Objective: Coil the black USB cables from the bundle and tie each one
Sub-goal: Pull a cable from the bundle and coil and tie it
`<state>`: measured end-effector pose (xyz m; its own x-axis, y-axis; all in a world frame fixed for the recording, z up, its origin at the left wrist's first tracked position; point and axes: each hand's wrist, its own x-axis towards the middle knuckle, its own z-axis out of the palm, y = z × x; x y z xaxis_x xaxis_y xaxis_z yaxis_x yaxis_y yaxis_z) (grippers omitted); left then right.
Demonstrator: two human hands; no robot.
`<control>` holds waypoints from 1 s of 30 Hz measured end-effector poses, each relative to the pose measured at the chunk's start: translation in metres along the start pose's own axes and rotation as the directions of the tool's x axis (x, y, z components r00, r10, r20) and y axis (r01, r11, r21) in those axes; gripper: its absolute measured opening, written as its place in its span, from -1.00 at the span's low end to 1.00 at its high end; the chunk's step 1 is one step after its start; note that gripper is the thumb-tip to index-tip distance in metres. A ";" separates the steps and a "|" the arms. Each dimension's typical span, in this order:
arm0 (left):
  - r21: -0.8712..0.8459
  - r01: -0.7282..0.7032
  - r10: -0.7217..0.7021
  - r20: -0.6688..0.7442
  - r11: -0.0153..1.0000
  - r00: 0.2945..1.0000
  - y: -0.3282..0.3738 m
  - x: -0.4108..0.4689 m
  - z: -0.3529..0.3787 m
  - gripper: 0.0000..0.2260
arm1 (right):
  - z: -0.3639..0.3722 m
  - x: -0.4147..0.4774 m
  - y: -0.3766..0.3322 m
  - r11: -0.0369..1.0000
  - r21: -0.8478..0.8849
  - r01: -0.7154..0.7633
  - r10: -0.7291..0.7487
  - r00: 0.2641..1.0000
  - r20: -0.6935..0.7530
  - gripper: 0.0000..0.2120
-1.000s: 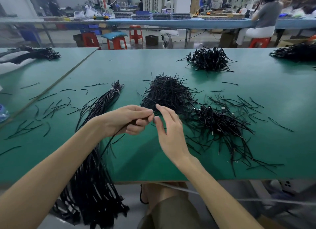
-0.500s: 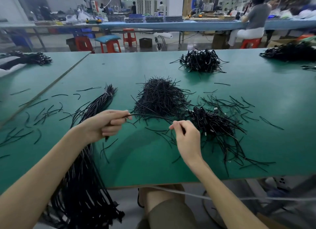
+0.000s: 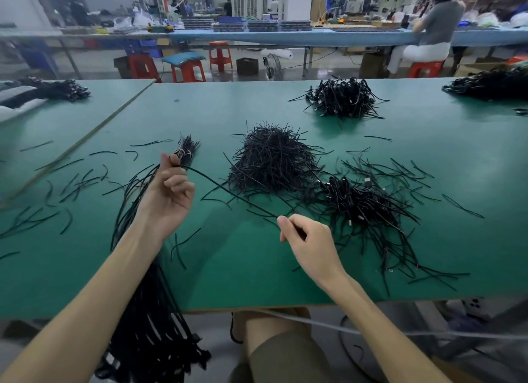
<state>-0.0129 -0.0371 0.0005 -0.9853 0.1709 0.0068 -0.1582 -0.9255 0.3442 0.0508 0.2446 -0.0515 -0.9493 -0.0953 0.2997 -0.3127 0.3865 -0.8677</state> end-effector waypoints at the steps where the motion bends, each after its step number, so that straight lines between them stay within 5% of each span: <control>1: -0.027 0.003 -0.003 0.004 1.000 1.000 -0.001 -0.001 0.001 -0.77 | -0.001 0.000 0.000 1.000 -0.006 -0.001 0.001 1.000 0.001 -0.58; 5: -0.041 0.021 -0.020 0.021 0.999 1.000 -0.005 -0.004 0.005 -0.78 | -0.002 0.001 0.003 0.996 -0.087 0.011 -0.009 1.000 0.025 -0.58; 8: 0.299 -0.064 0.085 -0.056 0.952 0.995 -0.009 -0.003 0.011 -0.67 | -0.003 0.001 0.006 0.996 -0.094 0.002 0.001 0.999 0.032 -0.59; 10: 0.358 -0.061 0.080 -0.039 0.932 0.996 -0.010 -0.004 0.013 -0.63 | -0.003 0.002 0.007 0.996 -0.090 -0.007 0.010 1.000 0.028 -0.59; 13: 0.169 0.070 -0.089 0.110 0.983 0.990 -0.007 -0.013 0.015 -0.59 | -0.003 0.003 0.007 0.996 -0.091 -0.016 0.018 1.000 0.018 -0.60; 15: 0.358 0.172 -0.237 0.149 0.918 0.960 -0.006 -0.021 0.019 -0.55 | -0.003 0.005 0.007 0.998 -0.059 -0.031 0.030 0.999 -0.018 -0.60; 16: 0.580 0.146 -0.262 0.121 0.801 0.958 -0.006 -0.024 0.021 -0.54 | -0.003 0.006 0.006 0.998 -0.044 -0.041 0.038 0.998 -0.047 -0.60; 18: 0.932 0.029 -0.317 0.093 0.361 0.944 -0.013 -0.031 0.024 -0.55 | -0.005 0.012 0.003 0.998 -0.014 -0.063 0.061 0.992 -0.108 -0.60; 21: 0.969 -0.181 -0.464 0.083 -0.170 0.882 -0.031 -0.039 0.028 -0.58 | -0.008 0.022 -0.008 0.995 0.056 -0.077 0.085 0.984 -0.160 -0.61; 24: 0.876 -0.274 -0.340 0.138 -0.395 0.930 -0.050 -0.037 0.021 -0.64 | -0.006 0.026 -0.025 0.986 0.160 -0.050 0.081 0.977 -0.195 -0.58; 27: 0.909 -0.239 -0.101 0.217 -0.341 0.971 -0.065 -0.031 0.010 -0.71 | -0.001 0.022 -0.043 0.967 0.253 0.022 0.027 0.982 -0.188 -0.57; 30: 0.977 -0.211 0.034 0.210 0.018 0.977 -0.082 -0.034 0.005 -0.66 | 0.007 0.013 -0.057 0.951 0.282 0.127 -0.093 0.987 -0.130 -0.60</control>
<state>0.0341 0.0345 -0.0228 -0.9544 0.2066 0.2154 0.2682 0.2776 0.9225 0.0556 0.2147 -0.0009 -0.9038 -0.0108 0.4279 -0.4269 0.0966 -0.8991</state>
